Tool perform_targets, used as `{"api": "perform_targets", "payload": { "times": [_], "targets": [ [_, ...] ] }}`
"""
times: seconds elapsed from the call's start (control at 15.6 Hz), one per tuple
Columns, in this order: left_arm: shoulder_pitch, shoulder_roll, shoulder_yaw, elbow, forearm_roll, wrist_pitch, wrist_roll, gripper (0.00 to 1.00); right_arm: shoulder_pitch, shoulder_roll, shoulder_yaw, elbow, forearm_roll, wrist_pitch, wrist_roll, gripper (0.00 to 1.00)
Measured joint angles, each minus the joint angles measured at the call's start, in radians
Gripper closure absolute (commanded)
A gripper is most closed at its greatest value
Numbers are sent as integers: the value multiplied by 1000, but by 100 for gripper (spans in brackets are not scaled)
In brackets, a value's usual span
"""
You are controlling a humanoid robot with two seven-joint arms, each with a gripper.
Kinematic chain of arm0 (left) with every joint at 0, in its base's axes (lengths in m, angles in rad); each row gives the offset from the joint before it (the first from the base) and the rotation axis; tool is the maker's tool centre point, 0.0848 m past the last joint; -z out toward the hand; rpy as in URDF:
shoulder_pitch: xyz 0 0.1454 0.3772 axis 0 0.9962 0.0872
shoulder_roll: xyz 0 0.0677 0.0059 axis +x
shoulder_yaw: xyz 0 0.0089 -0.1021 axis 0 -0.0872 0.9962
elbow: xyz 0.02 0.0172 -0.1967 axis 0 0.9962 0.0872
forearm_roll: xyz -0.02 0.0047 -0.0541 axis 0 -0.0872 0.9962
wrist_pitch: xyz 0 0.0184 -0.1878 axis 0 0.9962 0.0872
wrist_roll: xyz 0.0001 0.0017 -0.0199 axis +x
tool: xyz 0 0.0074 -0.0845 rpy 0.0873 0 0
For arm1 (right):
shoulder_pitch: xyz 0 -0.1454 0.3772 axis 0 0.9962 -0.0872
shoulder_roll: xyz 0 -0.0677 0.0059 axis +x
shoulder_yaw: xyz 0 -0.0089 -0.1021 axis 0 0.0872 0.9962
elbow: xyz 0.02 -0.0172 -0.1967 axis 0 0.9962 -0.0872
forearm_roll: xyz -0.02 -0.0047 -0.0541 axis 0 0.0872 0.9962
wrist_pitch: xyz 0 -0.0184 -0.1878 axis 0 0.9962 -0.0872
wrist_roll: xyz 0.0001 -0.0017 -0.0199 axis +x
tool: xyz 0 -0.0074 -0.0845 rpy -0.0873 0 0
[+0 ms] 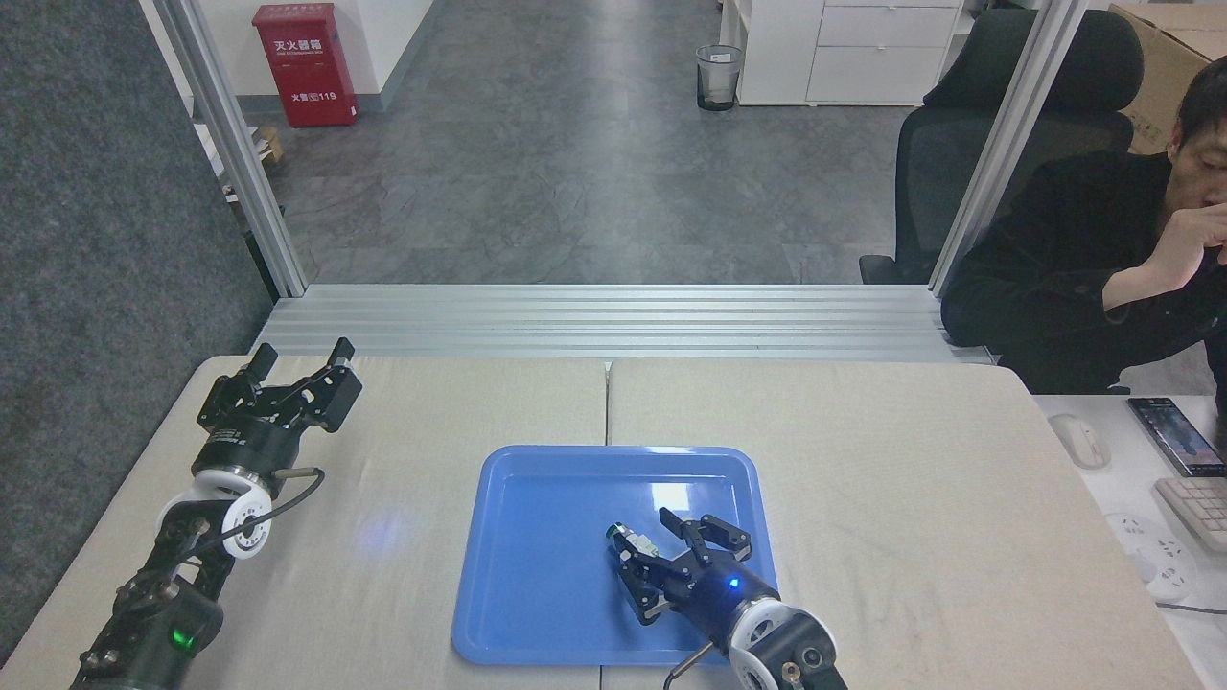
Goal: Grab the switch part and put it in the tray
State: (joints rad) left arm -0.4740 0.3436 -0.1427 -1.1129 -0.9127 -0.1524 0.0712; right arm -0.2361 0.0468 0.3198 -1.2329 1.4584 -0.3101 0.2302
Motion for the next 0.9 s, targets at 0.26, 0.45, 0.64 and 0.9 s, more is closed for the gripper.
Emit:
{"api": "perform_targets", "payload": {
  "times": [0.26,0.45,0.64,0.9],
  "targets": [
    [0,0,0,0,0,0,0,0,-100,2,-105,19,-134,70,-156,0],
    [0,0,0,0,0,0,0,0,-155,-61,-215,38,-207,106,-209,0],
    [0,0,0,0,0,0,0,0,-150,-122,-295,53,-265,116,-221,0],
    [0,0,0,0,0,0,0,0,-134,-178,-363,61,-303,118,-220,0]
  ]
}}
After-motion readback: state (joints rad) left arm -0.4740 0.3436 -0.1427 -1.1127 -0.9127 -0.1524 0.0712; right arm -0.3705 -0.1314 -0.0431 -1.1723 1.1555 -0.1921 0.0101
